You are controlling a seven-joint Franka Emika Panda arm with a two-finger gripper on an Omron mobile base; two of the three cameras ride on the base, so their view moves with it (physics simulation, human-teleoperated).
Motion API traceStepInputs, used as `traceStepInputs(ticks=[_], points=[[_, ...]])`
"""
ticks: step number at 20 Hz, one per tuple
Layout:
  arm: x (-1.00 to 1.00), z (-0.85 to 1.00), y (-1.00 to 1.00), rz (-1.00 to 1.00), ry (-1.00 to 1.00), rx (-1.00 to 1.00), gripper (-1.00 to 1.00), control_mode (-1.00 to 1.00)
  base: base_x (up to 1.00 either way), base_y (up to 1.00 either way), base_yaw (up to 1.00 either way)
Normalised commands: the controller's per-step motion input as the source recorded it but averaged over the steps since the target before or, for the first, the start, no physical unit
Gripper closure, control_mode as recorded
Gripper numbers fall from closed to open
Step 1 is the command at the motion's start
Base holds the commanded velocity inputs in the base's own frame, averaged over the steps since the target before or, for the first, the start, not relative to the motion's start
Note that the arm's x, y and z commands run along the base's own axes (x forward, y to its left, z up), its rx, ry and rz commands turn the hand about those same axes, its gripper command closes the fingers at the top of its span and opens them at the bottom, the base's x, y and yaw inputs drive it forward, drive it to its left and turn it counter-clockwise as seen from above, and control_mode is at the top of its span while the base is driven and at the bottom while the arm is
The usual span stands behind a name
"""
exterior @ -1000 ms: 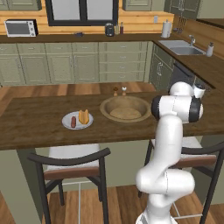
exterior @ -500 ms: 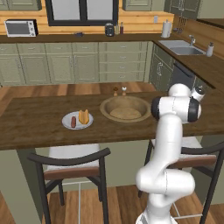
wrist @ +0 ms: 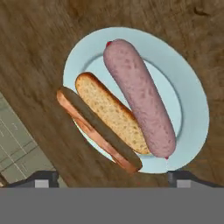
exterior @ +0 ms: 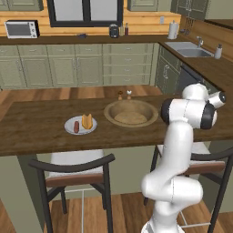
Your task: Place one bun and one sausage from the bowl on each plate.
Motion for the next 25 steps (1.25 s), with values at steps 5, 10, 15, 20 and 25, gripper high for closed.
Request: traceStepInputs(ticks=[5, 10, 15, 20, 25], points=[[-0.88, 1.0, 0.34, 0.04, -0.41, -0.01, -1.0, -1.0, 0.0, 0.0, 0.0], [-0.91, 1.0, 0.84, 0.06, -0.39, -0.15, -1.0, -1.0, 0.0, 0.0, 0.0], [-0.76, 1.0, 1.0, 0.06, -0.34, -0.32, -1.0, -1.0, 0.0, 0.0, 0.0], [-0.88, 0.47, 0.38, 0.3, -0.09, -0.93, -1.0, -1.0, 0.0, 0.0, 0.0], [-0.79, -0.06, 0.22, 0.18, -0.34, -0.73, -1.0, -1.0, 0.0, 0.0, 0.0]])
